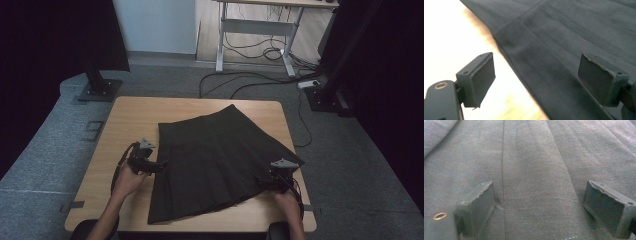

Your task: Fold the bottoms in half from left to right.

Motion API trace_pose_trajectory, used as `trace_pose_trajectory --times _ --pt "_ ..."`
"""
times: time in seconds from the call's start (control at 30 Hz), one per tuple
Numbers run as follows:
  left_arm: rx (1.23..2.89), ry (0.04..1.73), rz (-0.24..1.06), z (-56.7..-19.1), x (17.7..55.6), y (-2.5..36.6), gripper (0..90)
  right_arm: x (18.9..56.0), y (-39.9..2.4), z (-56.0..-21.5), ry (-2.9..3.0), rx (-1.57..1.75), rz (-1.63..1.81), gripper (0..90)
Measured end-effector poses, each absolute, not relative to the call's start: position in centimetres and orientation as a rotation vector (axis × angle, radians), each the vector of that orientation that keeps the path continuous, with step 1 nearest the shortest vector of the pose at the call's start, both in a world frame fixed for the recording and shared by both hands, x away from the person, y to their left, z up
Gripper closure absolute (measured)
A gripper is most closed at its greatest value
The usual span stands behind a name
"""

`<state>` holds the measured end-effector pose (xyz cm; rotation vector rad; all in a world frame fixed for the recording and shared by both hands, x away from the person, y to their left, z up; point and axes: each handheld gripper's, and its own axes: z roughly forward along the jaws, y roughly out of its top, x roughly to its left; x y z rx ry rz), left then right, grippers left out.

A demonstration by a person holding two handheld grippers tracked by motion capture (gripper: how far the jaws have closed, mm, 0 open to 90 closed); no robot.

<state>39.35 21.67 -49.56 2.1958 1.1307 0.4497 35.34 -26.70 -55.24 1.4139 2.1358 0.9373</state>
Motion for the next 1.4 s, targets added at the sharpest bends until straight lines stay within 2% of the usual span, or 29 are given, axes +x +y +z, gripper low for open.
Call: trace_pose_trajectory --times 0.23,0.73,0.93,1.1,1.4 --pt "2.194 1.146 0.49 -49.1 41.9 21.7 13.2 35.4 -26.5 -55.4 2.134 1.414 0.936 5.8" --pt "2.134 1.215 0.491 -49.3 47.4 21.7 11.6 35.4 -26.2 -55.5 2.134 1.414 0.934 1.4" --pt "2.131 1.24 0.545 -49.5 49.2 21.6 12.2 35.4 -26.1 -55.6 2.131 1.413 0.933 0.1" --pt "2.16 1.242 0.574 -50.3 50.4 21.3 12.7 35.4 -26.0 -55.6 2.129 1.41 0.936 0.0" --pt "2.143 1.286 0.545 -52.4 52.6 21.8 12.3 35.4 -26.0 -55.6 2.127 1.409 0.937 0.0"
